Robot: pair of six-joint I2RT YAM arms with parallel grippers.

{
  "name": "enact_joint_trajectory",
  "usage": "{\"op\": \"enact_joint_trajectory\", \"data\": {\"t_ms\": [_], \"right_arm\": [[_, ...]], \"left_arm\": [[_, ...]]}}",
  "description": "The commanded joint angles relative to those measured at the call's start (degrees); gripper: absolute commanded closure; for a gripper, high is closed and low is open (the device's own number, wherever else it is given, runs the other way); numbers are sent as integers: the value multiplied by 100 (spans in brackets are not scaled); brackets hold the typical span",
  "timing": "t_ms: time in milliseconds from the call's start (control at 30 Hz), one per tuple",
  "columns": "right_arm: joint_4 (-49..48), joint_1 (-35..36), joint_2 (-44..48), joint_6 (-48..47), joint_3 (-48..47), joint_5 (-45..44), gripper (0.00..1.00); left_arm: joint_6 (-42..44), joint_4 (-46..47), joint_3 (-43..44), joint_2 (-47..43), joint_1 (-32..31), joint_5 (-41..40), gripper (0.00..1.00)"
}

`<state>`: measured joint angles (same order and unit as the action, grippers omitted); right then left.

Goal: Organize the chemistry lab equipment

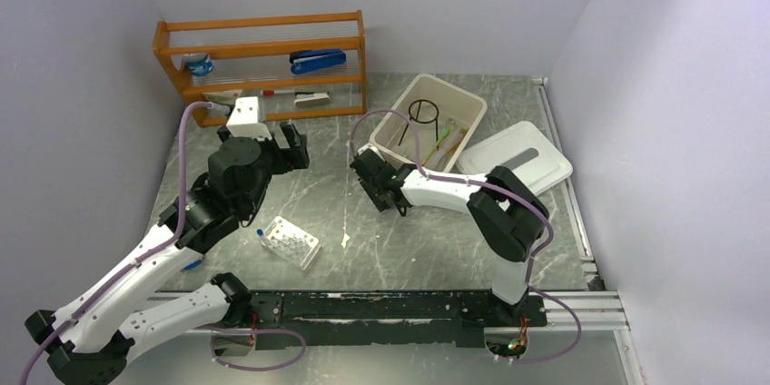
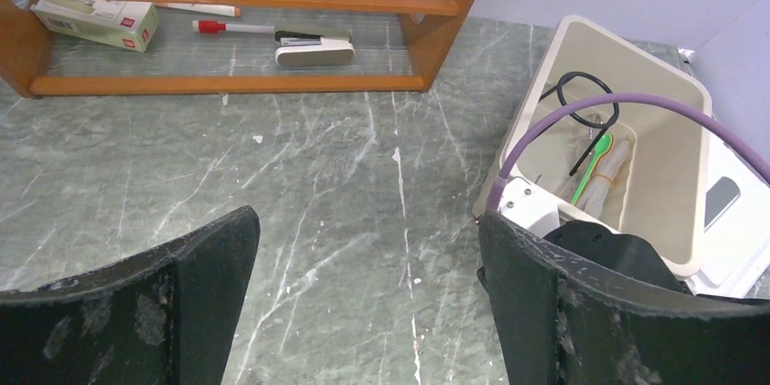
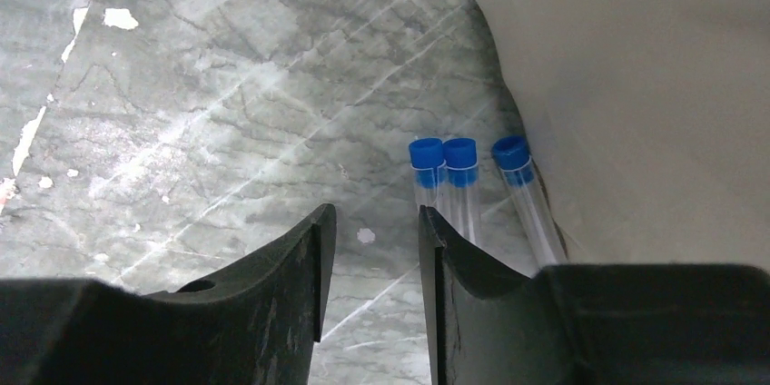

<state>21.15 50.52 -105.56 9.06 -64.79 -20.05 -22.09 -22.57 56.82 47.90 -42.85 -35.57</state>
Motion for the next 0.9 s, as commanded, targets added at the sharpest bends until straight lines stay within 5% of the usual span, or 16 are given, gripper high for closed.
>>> {"op": "enact_joint_trajectory", "data": {"t_ms": [0,400,867], "right_arm": [[27,9,285,-347,80,-271,59],[100,8,50,-519,249,-468,55],[427,-3,-23,-727,221,828,71]], "left_arm": [[-41,75,-29,0,34,85,6],[-75,95,-82,94,27,97,6],[-105,68,-135,70,26,103,6]]}}
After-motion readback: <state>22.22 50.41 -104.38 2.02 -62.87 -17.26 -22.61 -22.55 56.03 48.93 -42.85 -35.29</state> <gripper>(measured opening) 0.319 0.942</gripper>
